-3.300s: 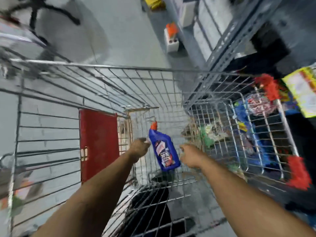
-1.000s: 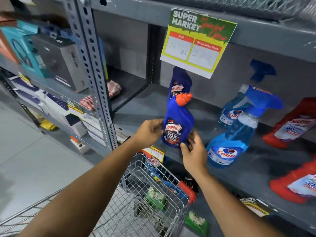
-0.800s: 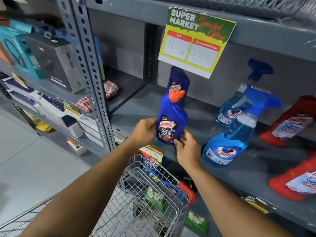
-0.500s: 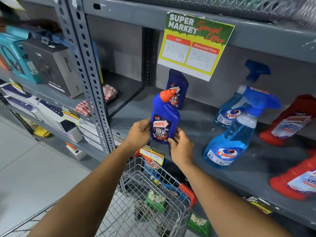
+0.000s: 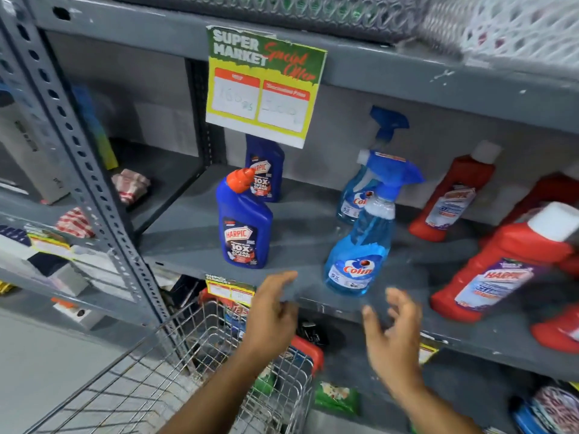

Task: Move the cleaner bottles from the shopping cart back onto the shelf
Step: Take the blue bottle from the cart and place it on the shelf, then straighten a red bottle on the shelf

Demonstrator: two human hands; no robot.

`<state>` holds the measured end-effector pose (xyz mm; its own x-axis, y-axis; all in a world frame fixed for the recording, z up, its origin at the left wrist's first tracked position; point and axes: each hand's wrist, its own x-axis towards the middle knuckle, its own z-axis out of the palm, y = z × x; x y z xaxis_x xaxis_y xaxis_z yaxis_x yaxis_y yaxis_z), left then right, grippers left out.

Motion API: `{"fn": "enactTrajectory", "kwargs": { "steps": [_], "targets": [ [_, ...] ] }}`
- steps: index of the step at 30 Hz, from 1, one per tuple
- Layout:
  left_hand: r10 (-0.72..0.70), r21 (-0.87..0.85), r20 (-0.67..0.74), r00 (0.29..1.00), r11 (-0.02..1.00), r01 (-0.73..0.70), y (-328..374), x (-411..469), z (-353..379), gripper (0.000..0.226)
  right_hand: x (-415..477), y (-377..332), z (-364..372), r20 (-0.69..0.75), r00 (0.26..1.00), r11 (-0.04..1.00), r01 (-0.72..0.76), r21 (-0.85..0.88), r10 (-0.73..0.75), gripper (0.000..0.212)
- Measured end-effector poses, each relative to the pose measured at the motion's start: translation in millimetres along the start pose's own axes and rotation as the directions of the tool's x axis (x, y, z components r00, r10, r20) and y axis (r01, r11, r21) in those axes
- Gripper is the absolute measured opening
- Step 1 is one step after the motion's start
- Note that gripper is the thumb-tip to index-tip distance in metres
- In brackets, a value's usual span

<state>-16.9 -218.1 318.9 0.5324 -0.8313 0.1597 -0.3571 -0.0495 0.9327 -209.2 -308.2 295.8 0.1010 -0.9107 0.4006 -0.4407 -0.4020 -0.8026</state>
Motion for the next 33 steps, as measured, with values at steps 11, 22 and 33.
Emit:
{"fn": "enactTrajectory", "kwargs": {
  "steps": [11, 22, 33],
  "targets": [
    [-0.065, -0.171, 0.253, 0.965, 0.979, 0.111, 14.7, 37.3, 60.0, 0.079, 56.3, 5.1, 7.6, 0.362, 0.929, 0.997, -0.077, -0.021, 0.079, 0.041],
    [0.191, 0.096, -0.140, 0.972, 0.979, -0.178, 40.1, -13.6, 71.9, 0.059, 21.8, 20.4, -63.3, -0.194, 0.981, 0.998, 0.022, 0.060, -0.010, 0.038],
    [-0.067, -0.141, 0.393, 0.917, 0.981, 0.132, 109.7, -4.8, 233.5, 0.082, 77.6, 101.3, -141.3, 0.225, 0.969, 0.994, -0.104, -0.021, 0.107, 0.051]
  ]
}}
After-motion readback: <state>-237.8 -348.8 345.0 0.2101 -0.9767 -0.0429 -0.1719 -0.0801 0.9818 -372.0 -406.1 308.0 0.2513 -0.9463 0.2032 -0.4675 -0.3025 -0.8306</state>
